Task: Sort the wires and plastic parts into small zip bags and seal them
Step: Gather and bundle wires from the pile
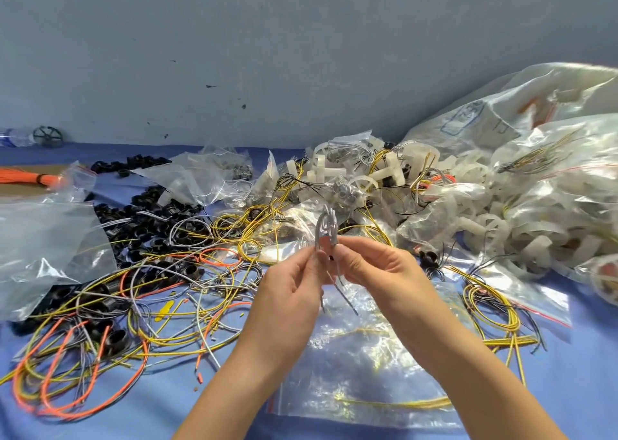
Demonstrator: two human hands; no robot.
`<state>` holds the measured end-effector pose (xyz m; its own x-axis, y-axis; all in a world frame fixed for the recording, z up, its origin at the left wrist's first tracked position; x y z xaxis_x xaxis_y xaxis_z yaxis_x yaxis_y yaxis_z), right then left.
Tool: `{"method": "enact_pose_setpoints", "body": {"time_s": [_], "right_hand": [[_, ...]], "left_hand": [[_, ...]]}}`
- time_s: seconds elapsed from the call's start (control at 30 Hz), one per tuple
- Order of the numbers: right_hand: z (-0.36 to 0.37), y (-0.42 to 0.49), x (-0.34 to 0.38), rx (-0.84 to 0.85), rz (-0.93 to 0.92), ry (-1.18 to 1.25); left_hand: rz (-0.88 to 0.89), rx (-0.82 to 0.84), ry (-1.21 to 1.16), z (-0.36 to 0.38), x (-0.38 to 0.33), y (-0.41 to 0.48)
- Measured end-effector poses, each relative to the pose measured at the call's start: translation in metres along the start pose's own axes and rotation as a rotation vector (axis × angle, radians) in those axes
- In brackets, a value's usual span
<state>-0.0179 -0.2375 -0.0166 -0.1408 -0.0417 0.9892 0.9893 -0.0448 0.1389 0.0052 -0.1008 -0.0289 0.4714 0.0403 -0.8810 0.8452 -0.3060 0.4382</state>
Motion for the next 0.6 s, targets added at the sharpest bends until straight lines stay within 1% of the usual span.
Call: {"method": "enact_pose_setpoints", "body": {"time_s": [0.13,0.27,0.3,0.37,0.47,0.53,0.6], "right_hand": [[0.001,-0.001,-0.001,-0.005,0.036,0.099],[0.005,0.001,-0.007,-0.025,0.075,0.143],[0.006,0.002,-0.008,-0.020,0.075,0.158],[0.007,0.002,-0.007,-0.029,0.063,0.141],[0.003,0.004,-0.007,-0.137,0.042,-0.039],[-0.001,0.005,-0.009,-0.191,-0.014,-0.264],[0.001,0.003,-0.013,-0.158,-0.130,-0.517]], "left_hand": [[0.059,0.027,-0.018,0.000,-0.002,0.001],[0.005,0.050,-0.199,0.003,-0.004,0.001],[-0.005,0.043,-0.207,0.004,-0.004,0.000],[-0.018,0.020,-0.152,0.001,-0.002,0.001],[-0.050,-0.048,-0.071,-0.017,0.001,0.006],[-0.088,-0.094,0.020,-0.040,0.006,0.009],[-0.167,-0.069,0.195,-0.064,0.016,0.008]]}}
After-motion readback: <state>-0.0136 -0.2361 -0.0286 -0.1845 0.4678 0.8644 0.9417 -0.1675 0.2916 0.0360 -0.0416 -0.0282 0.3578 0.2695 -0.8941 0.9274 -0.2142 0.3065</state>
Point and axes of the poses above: each hand's wrist, its own y-axis towards the middle knuckle, its own z-axis out of the palm, x = y × z, the point moved 2 cm from there along y, towards the middle knuckle, and after that the axes turned 5 degrees about z, right-handed, at the moved point
